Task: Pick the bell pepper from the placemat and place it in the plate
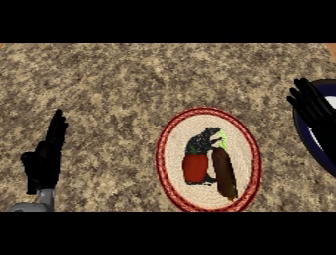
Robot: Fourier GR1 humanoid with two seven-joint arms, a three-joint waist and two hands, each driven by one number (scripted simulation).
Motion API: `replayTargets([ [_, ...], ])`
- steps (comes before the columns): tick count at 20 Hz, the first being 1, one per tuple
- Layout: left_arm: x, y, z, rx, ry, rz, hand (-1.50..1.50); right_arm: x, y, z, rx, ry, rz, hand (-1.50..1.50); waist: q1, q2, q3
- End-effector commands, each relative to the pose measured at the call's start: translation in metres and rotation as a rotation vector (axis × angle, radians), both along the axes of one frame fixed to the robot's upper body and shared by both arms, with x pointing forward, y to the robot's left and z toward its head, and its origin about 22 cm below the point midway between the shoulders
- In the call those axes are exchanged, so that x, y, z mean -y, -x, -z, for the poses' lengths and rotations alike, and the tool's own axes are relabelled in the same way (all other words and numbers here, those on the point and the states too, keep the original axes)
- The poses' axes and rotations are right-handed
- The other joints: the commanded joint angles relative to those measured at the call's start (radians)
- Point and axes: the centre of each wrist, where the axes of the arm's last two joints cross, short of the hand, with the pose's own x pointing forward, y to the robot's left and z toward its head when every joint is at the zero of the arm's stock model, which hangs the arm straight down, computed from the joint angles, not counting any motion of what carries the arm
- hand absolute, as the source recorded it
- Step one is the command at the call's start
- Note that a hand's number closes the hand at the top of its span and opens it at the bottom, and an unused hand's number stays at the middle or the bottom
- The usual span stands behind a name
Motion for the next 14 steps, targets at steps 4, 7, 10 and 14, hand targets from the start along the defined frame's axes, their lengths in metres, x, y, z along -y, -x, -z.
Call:
replayTargets([
  [4,0.015,-0.001,0.016,-0.214,0.103,0.053,0.0,-0.013,-0.019,-0.058,0.265,0.062,0.172,1.5,0.001,-0.009,-0.013],
  [7,0.017,0.007,0.022,-0.249,0.145,0.076,0.0,0.036,-0.009,-0.079,0.239,0.704,0.217,1.5,-0.033,0.004,-0.053],
  [10,0.025,0.006,0.022,-0.301,0.223,0.142,0.0,0.007,-0.006,-0.043,0.355,0.376,0.61,-1.5,-0.029,-0.012,-0.015],
  [14,0.02,0.01,0.022,-0.304,0.245,0.168,0.0,-0.044,0.021,-0.005,0.442,0.275,0.625,-1.5,-0.008,-0.012,-0.012],
])
